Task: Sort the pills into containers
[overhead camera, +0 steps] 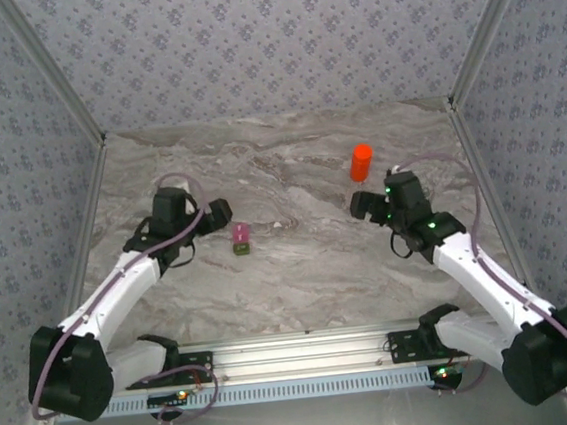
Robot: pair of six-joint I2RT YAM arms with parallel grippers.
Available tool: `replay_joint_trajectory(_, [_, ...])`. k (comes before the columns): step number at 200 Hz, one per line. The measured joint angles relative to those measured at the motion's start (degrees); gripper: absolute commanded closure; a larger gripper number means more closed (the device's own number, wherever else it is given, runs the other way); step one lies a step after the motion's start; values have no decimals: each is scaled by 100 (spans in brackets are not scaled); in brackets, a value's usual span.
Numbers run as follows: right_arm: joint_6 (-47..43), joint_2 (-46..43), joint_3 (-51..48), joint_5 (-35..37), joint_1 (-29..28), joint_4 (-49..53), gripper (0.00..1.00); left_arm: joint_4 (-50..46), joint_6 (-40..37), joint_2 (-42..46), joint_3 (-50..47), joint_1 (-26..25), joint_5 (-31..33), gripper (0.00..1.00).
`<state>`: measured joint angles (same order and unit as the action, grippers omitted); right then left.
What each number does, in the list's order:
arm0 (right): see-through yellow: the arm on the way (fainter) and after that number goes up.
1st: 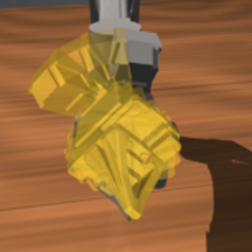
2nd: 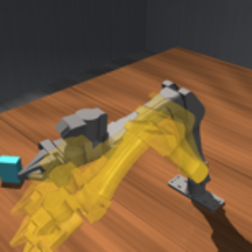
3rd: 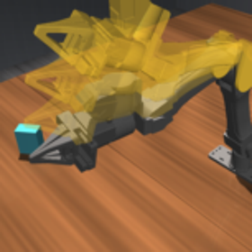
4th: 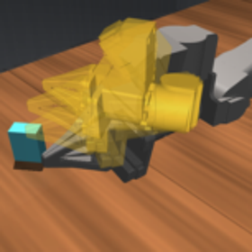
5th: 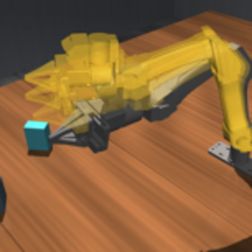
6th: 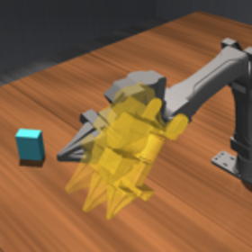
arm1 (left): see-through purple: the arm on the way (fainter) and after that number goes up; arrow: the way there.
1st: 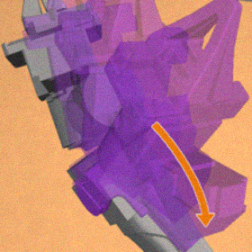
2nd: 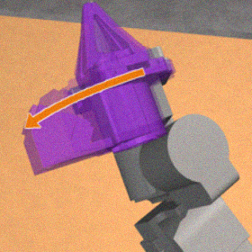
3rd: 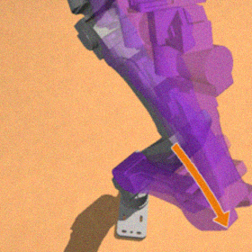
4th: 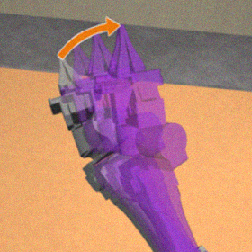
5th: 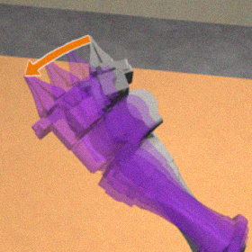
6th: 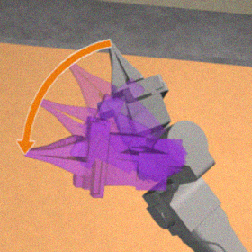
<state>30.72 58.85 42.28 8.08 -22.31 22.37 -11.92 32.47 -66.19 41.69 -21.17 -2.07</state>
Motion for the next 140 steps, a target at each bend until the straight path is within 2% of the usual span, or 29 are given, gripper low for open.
replay_joint_trajectory(23, [42, 415, 2, 105, -354, 238, 0, 138, 245, -151, -319, -466, -7, 0])
replay_joint_trajectory(62, [144, 570, -13, -136, -372, 175, 0, 514, 411, -931, -380, -1005, 17, 0])
replay_joint_trajectory(94, [160, 586, -13, -310, -219, 160, 0, 715, 431, -1469, -310, -1268, 46, 0])
replay_joint_trajectory(140, [168, 553, -13, -474, 197, 164, 0, 1054, 584, -1899, -120, -1390, 173, 0])
